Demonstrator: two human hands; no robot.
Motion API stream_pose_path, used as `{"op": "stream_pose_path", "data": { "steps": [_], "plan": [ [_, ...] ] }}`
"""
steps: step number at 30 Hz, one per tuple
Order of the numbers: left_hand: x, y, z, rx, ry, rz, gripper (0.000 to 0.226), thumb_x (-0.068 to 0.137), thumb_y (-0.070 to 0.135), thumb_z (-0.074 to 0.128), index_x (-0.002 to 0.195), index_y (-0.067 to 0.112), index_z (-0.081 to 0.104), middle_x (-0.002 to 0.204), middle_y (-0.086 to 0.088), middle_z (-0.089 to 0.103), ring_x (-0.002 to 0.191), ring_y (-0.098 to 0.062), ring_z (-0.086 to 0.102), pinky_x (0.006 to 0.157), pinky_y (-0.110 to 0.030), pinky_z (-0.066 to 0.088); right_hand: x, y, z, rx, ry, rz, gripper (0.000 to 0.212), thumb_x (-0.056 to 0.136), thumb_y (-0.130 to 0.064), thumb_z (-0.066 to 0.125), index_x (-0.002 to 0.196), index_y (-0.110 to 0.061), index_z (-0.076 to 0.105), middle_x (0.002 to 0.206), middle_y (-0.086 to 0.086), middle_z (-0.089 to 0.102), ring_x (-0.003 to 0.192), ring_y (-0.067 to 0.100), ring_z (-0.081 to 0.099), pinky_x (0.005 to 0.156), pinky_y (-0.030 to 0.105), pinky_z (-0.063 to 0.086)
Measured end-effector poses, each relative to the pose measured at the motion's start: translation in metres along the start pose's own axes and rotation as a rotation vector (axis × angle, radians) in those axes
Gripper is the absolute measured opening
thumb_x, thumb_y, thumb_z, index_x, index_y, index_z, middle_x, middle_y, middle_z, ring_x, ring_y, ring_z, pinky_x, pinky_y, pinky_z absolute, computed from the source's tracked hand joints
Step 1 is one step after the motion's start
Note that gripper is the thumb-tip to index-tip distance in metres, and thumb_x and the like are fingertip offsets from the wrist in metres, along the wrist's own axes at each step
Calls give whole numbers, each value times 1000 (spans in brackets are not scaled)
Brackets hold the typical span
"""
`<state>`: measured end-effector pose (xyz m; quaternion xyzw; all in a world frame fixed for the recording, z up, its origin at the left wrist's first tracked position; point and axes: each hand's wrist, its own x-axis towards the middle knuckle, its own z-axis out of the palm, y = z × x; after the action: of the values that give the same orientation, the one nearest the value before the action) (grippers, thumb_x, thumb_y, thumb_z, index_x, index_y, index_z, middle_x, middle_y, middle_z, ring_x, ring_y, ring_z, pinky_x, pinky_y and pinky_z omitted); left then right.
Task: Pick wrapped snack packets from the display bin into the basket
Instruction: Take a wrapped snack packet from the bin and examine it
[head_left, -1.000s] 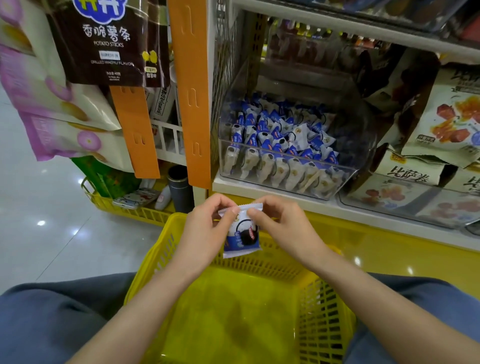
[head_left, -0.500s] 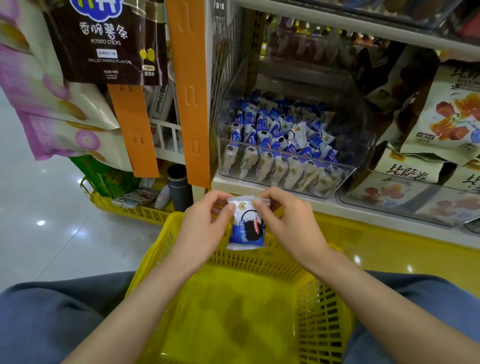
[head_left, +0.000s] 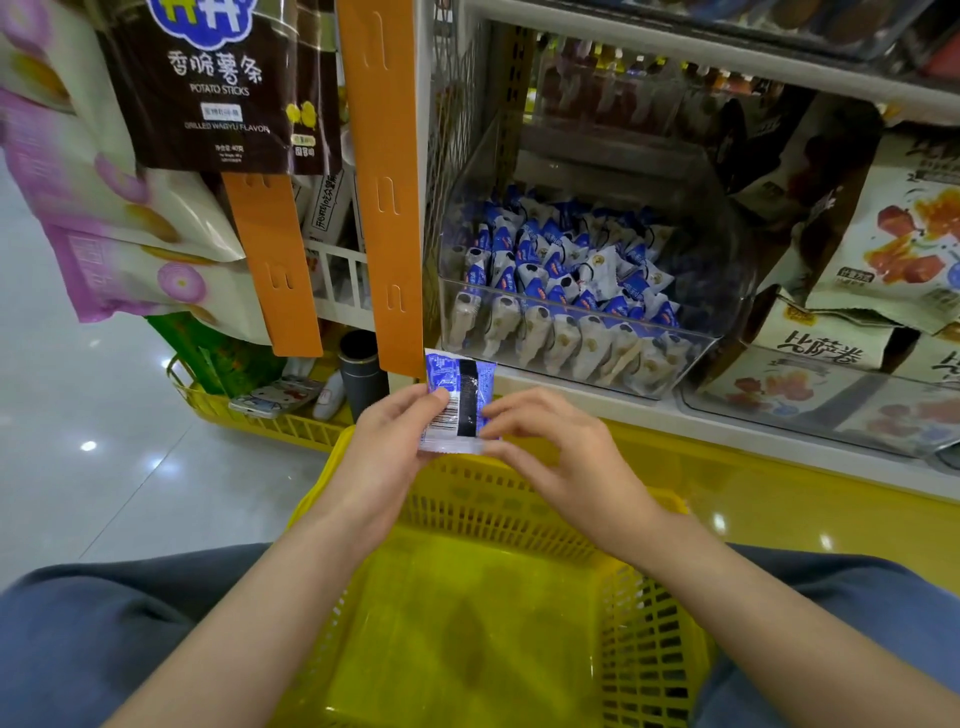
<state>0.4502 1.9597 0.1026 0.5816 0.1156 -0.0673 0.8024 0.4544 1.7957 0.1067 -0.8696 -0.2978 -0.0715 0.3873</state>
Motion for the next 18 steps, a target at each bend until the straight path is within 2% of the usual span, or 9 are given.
{"op": "stream_pose_path", "data": {
  "steps": [2, 4, 7, 9, 11, 13, 15, 18],
  "plan": [
    [-1, 0, 1, 26, 28, 13, 17, 94, 16, 49, 96, 17, 67, 90, -2, 74, 82, -13, 69, 78, -31, 53, 4, -5, 0, 276, 79, 273, 14, 88, -19, 61, 100, -25, 58, 98, -12, 60, 92, 1, 59, 79, 23, 54],
    [-4, 0, 2, 61, 1, 19, 17, 94, 17, 50, 94, 22, 66, 91, 1, 74, 85, -12, 69, 79, -30, 54, 8, -6, -2, 559, 62, 502, 18, 90, -17, 56, 107, -22, 53, 98, -8, 61, 87, 4, 64, 71, 25, 57],
    [-6, -3, 5, 206, -60, 80, 19, 94, 16, 50, 104, 22, 66, 99, 1, 73, 93, -14, 67, 83, -28, 52, 8, -5, -6, 785, -45, 631, 16, 92, -14, 52, 108, -14, 58, 99, 2, 68, 76, 3, 67, 61, 19, 54],
    [-5, -5, 6, 305, -35, 175, 20, 93, 12, 53, 108, 22, 61, 101, 1, 70, 94, -12, 65, 81, -21, 50, 7, -6, -3, 807, -23, 663, 19, 92, -11, 53, 110, -6, 58, 104, 12, 68, 74, 7, 67, 59, 19, 54],
    [-4, -8, 7, 351, -26, 238, 26, 89, 7, 57, 102, 30, 55, 99, 2, 67, 92, -12, 63, 75, -16, 50, 7, -5, 1, 783, 17, 682, 22, 92, -9, 53, 112, -2, 56, 109, 18, 65, 75, 10, 65, 60, 20, 55],
    [-2, -12, 8, 422, -22, 276, 35, 85, 3, 61, 99, 34, 50, 102, 3, 65, 95, -12, 61, 79, -21, 50, 6, -5, 5, 741, 31, 688, 22, 93, -10, 53, 113, -3, 55, 111, 17, 64, 75, 10, 64, 64, 22, 57],
    [-1, -18, 6, 534, 14, 326, 39, 82, 4, 66, 104, 31, 47, 109, 3, 61, 100, -13, 58, 85, -28, 49, 6, -4, 7, 703, 38, 674, 19, 92, -10, 54, 110, -8, 55, 109, 13, 64, 73, 7, 64, 67, 26, 56],
    [-2, -25, 3, 742, 85, 506, 46, 77, 12, 72, 113, 24, 45, 111, 8, 51, 102, -7, 52, 86, -21, 44, 6, -5, 10, 705, 81, 672, 16, 91, -9, 55, 106, -9, 53, 105, 10, 62, 67, 1, 64, 63, 24, 56]
  ]
}}
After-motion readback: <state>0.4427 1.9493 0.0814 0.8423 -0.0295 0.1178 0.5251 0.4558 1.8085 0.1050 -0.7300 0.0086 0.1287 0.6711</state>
